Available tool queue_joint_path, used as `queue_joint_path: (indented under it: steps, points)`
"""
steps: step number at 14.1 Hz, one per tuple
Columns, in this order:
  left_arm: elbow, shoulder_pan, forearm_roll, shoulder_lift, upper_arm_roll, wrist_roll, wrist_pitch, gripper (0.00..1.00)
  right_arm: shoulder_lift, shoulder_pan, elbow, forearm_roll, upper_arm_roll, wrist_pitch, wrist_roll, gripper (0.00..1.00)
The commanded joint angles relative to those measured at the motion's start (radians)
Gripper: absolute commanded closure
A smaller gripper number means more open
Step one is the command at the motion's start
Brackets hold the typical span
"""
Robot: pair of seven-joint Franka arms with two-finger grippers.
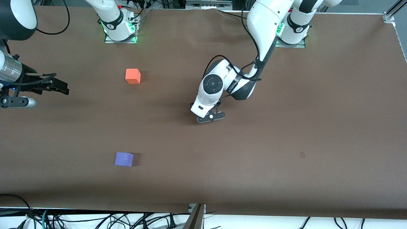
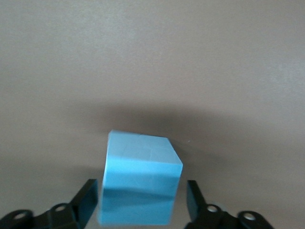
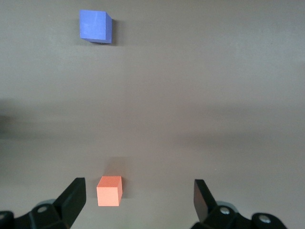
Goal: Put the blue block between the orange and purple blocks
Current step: 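Carry the blue cube to the table middle and release it, then reach the right gripper to the blue cube while the left gripper withdraws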
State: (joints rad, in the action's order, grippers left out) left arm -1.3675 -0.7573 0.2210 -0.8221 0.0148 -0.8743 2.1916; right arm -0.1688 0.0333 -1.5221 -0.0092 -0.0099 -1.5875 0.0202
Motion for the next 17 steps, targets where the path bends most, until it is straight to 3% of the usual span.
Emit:
queue_joint_path:
  steps: [1, 4, 6, 8, 11, 15, 17]
  points:
    - [0.038, -0.005, 0.001, -0.006, 0.025, 0.021, -0.009, 0.00, -0.011, -0.010, 0.022, 0.020, 0.002, 0.003, -0.022, 0.00]
    - [0.013, 0.079, 0.000, 0.038, 0.031, 0.031, -0.065, 0.00, -0.020, -0.009, 0.023, 0.022, 0.004, 0.003, -0.008, 0.00]
    - [0.013, 0.125, 0.000, 0.078, 0.037, 0.037, -0.169, 0.00, -0.032, -0.004, 0.022, 0.031, 0.007, 0.001, -0.005, 0.00]
    - [0.015, 0.202, 0.000, 0.129, 0.039, 0.160, -0.292, 0.00, -0.055, 0.019, 0.023, 0.048, 0.016, -0.029, -0.003, 0.00]
    - [0.010, 0.334, 0.001, 0.240, 0.036, 0.340, -0.406, 0.00, -0.107, 0.129, 0.025, 0.048, 0.021, -0.075, 0.064, 0.00]
    - [0.004, 0.447, 0.000, 0.392, 0.037, 0.446, -0.610, 0.00, -0.190, 0.307, 0.025, 0.045, 0.021, -0.230, 0.376, 0.00]
    - [-0.062, 0.499, -0.053, 0.490, 0.037, 0.509, -0.645, 0.00, -0.241, 0.376, 0.023, 0.048, 0.021, -0.288, 0.492, 0.00]
